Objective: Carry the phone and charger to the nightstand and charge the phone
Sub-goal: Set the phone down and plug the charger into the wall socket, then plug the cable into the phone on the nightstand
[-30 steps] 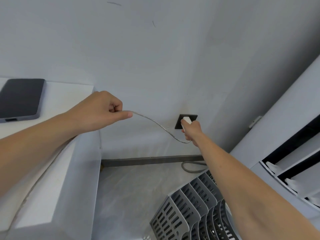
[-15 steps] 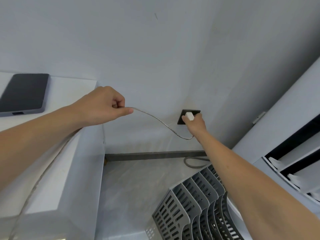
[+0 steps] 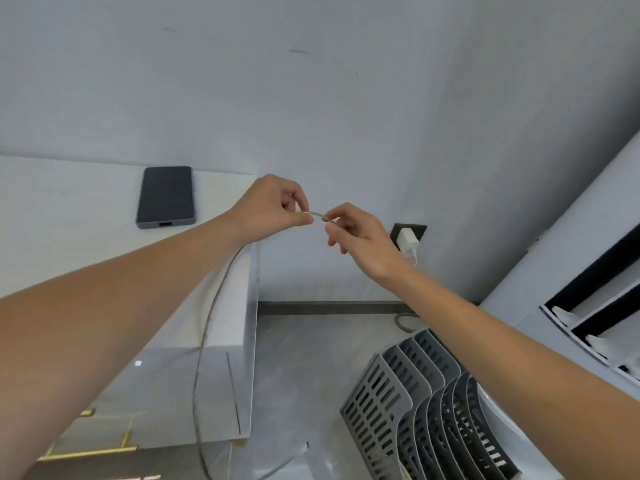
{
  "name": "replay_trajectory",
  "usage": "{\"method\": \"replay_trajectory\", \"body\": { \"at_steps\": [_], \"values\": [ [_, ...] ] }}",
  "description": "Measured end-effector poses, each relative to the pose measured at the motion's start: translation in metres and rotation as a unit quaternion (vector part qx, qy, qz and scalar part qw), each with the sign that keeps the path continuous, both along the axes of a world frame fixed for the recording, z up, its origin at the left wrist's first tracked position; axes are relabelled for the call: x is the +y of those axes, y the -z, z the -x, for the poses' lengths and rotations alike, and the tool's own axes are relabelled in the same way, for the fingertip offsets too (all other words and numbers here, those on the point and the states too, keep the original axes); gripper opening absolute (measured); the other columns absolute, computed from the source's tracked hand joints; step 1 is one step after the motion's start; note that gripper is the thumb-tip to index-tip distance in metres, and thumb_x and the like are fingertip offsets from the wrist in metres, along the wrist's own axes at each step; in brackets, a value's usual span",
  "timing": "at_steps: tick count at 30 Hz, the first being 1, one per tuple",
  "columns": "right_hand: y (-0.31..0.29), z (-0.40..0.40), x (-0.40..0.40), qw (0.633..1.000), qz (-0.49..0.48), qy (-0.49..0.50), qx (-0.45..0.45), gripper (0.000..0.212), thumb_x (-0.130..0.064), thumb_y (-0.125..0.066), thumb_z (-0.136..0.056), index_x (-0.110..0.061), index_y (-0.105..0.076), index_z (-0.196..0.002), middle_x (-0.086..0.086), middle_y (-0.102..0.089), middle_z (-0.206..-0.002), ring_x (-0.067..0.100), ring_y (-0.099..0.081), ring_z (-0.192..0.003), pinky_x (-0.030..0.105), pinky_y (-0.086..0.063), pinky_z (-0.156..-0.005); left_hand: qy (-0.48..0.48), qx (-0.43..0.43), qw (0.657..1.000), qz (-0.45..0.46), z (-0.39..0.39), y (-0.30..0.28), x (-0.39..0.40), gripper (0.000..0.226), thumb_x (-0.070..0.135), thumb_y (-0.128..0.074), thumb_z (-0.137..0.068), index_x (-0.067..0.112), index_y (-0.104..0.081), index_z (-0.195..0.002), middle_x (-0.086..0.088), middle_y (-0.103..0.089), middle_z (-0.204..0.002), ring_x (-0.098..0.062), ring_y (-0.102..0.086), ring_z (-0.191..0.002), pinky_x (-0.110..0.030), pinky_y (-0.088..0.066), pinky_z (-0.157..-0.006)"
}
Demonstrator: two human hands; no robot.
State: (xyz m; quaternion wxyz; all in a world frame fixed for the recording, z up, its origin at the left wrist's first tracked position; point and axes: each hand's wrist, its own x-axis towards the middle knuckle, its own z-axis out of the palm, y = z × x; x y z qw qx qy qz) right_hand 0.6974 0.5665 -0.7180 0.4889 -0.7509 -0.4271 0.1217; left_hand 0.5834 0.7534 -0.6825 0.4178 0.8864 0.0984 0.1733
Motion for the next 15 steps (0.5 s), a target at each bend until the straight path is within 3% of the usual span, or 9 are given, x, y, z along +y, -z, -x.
{"method": "replay_trajectory", "body": {
  "at_steps": [4,7,9,11,13,15],
  "values": [
    [-0.013,0.022,0.012,0.998,-0.006,0.035,-0.042,0.017,-0.021,-0.058,-0.103,-0.01,-0.069,-0.096,0.004,-0.053,-0.072,0.01,-0.044,-0.065,0.025,-0.037,-0.061,-0.016,-0.012,0.995,0.098,0.04,-0.005,0.001,0.017,0.016,-0.082,-0.084,0.015,-0.072,-0.098,0.002,-0.058,-0.051,-0.012,-0.051,-0.044,-0.02,-0.041,-0.045],
    [-0.016,0.025,0.015,0.994,0.007,0.097,-0.055,0.018,-0.016,-0.056,-0.103,-0.008,-0.067,-0.092,0.005,-0.053,-0.073,0.013,-0.045,-0.068,0.03,-0.039,-0.065,-0.013,-0.005,0.986,0.167,0.07,-0.004,0.004,0.019,0.013,-0.078,-0.086,0.016,-0.071,-0.103,0.002,-0.056,-0.05,-0.014,-0.049,-0.041,-0.019,-0.038,-0.041],
    [-0.019,0.035,0.02,0.99,0.017,0.126,-0.054,0.017,-0.014,-0.055,-0.104,-0.01,-0.067,-0.092,0.008,-0.062,-0.08,0.015,-0.052,-0.073,0.027,-0.044,-0.069,-0.022,-0.007,0.98,0.197,0.095,-0.003,0.01,0.016,0.015,-0.075,-0.089,0.014,-0.069,-0.103,0.001,-0.056,-0.051,-0.013,-0.044,-0.04,-0.019,-0.033,-0.039],
    [-0.021,0.05,0.026,0.987,0.028,0.141,-0.072,0.014,-0.016,-0.057,-0.104,-0.012,-0.07,-0.1,0.011,-0.069,-0.095,0.015,-0.057,-0.082,0.015,-0.043,-0.07,-0.042,-0.031,0.98,0.194,0.118,-0.002,0.017,0.011,0.016,-0.071,-0.093,0.012,-0.065,-0.102,0.0,-0.06,-0.051,-0.011,-0.039,-0.037,-0.018,-0.029,-0.037],
    [-0.018,0.071,0.029,0.979,0.033,0.157,-0.125,0.015,-0.018,-0.061,-0.103,-0.014,-0.071,-0.113,0.009,-0.066,-0.114,0.017,-0.058,-0.101,0.013,-0.04,-0.08,-0.068,-0.06,0.983,0.161,0.135,0.002,0.02,0.009,0.018,-0.067,-0.096,0.013,-0.062,-0.101,-0.001,-0.063,-0.055,-0.009,-0.041,-0.038,-0.019,-0.033,-0.039],
    [-0.011,0.098,0.027,0.975,0.011,0.16,-0.156,0.018,-0.02,-0.064,-0.102,-0.016,-0.068,-0.119,0.005,-0.06,-0.12,0.017,-0.056,-0.11,0.015,-0.041,-0.088,-0.08,-0.082,0.984,0.137,0.144,0.004,0.018,0.009,0.019,-0.065,-0.098,0.012,-0.062,-0.104,-0.004,-0.064,-0.063,-0.003,-0.045,-0.04,-0.02,-0.038,-0.041]
  ]
}}
